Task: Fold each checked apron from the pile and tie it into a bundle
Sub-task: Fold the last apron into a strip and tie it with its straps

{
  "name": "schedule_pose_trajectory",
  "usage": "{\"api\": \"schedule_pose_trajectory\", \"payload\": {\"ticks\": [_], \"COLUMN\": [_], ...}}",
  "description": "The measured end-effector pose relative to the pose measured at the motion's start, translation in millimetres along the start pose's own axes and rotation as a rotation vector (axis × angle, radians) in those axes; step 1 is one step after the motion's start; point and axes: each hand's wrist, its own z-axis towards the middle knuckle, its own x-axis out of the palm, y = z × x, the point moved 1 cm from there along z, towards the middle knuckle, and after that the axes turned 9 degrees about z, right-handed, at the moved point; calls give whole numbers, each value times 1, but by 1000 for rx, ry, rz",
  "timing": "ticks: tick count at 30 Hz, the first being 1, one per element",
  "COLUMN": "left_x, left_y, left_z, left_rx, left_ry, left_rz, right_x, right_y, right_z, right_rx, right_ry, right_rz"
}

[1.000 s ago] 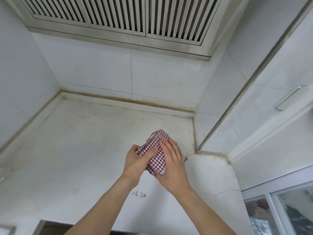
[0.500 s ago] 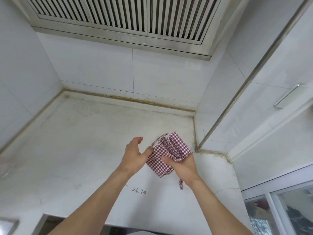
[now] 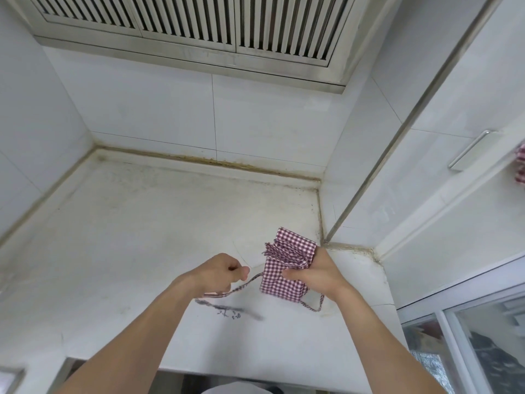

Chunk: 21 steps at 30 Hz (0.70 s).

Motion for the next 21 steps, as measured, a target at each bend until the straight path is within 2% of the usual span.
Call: {"api": "schedule_pose_trajectory", "payload": {"ticks": [2,3,6,7,10,12,15,18,21], "left_x": [3,4,7,10,22,31,35,29,28], "left_y": [-5,-6,-8,-9,-11,-8,-6,-8,-18], "left_z": [0,2,8,10,13,15,17,17,16], "left_rx": [15,12,31,55,74,115,124,123,103], "left_ry": [45,7,-156,-129,84,131,87,-29,-19], "left_rz": [-145,-171,-10,12,-7,25,60,120,214], "right_x": [-5,-5,-3,-2,-3,-6,-17,-26,-21], "right_y": [0,0,3,5,15,24,33,34,23], "right_z": [3,4,2,1,0,0,1,8,19], "right_rx": [-11,-10,-15,-15,-11,-8,31,86,170], "right_ry": [-44,-37,18,35,112,146,158,146,55], "right_rz": [-70,-77,-64,-49,-44,-99,-140,-326,-487]}}
